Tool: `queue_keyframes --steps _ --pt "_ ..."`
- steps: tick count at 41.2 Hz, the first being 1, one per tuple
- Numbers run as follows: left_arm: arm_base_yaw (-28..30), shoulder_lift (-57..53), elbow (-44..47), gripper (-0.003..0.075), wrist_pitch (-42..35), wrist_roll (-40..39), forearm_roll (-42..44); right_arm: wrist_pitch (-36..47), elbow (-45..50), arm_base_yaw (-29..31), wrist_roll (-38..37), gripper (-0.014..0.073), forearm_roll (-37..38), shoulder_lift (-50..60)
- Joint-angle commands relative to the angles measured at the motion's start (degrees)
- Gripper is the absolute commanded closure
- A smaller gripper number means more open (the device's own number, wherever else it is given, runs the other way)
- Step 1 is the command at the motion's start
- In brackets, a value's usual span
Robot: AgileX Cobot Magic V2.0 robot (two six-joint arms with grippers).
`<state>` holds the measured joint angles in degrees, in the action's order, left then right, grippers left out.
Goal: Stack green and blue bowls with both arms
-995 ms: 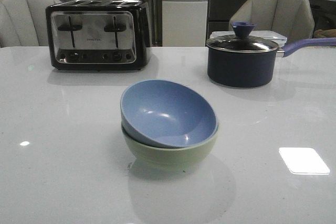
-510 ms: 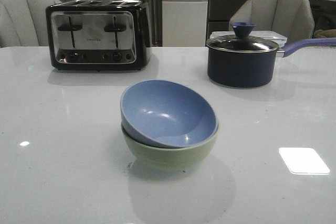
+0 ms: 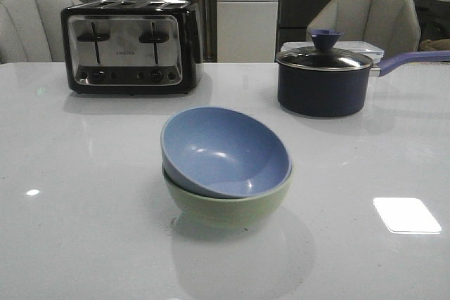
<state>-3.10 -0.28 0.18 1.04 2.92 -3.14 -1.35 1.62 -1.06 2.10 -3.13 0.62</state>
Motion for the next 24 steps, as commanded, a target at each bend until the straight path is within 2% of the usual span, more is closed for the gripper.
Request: queue_keyframes --steps 1,24 --pt "-0.4 -1.1 0.3 0.0624 -4.7 -0.4 -0.1 4.8 -0.2 0.4 -0.1 0.054 0.8 1.1" --pt "-0.4 -1.1 0.3 0.0624 -4.7 -0.4 -0.1 4.8 -0.2 0.9 -0.1 0.054 0.8 1.1"
